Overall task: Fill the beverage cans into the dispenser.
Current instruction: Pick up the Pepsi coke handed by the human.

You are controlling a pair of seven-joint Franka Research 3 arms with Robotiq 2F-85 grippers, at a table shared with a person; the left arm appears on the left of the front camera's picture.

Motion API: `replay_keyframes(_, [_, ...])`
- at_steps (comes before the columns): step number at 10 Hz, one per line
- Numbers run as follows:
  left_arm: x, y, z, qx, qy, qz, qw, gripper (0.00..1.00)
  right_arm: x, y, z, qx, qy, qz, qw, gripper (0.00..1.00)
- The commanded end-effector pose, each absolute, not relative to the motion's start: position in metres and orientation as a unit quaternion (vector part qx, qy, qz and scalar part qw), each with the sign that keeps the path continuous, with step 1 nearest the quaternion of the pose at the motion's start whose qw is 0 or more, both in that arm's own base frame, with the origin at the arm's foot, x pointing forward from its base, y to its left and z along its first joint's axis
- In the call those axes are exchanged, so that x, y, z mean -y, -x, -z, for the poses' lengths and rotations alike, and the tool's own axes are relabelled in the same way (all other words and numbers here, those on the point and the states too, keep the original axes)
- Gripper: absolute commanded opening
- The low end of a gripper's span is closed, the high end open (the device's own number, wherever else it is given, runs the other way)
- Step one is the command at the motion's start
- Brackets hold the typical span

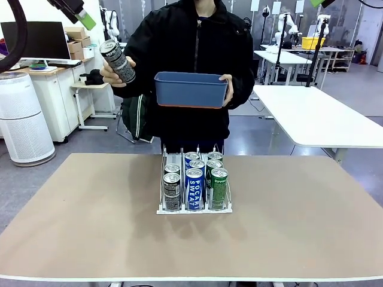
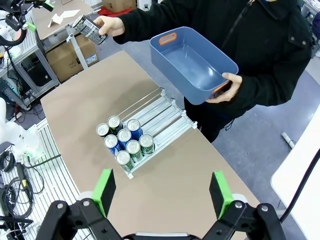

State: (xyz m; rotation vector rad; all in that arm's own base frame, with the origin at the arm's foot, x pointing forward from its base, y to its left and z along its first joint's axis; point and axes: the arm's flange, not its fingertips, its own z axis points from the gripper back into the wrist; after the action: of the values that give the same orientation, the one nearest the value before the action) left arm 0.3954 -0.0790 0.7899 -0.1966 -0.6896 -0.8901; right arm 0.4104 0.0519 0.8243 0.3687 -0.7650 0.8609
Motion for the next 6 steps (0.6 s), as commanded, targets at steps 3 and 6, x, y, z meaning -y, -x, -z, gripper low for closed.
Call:
replay_keyframes(3, [0.08,-0.429,-0.776,0.345,0.054,0.449,0.823,1.0,-0.052,-0.41,-0.823,0.359,-0.175,-0.404,0.823,1.0])
replay_keyframes(6, [0.075,-0.448,-0.768,0.355,0.061,0.456,0.814,1.0,-0.052,-0.41,-0.823,0.359,-0.175,-0.404,0.823,1.0])
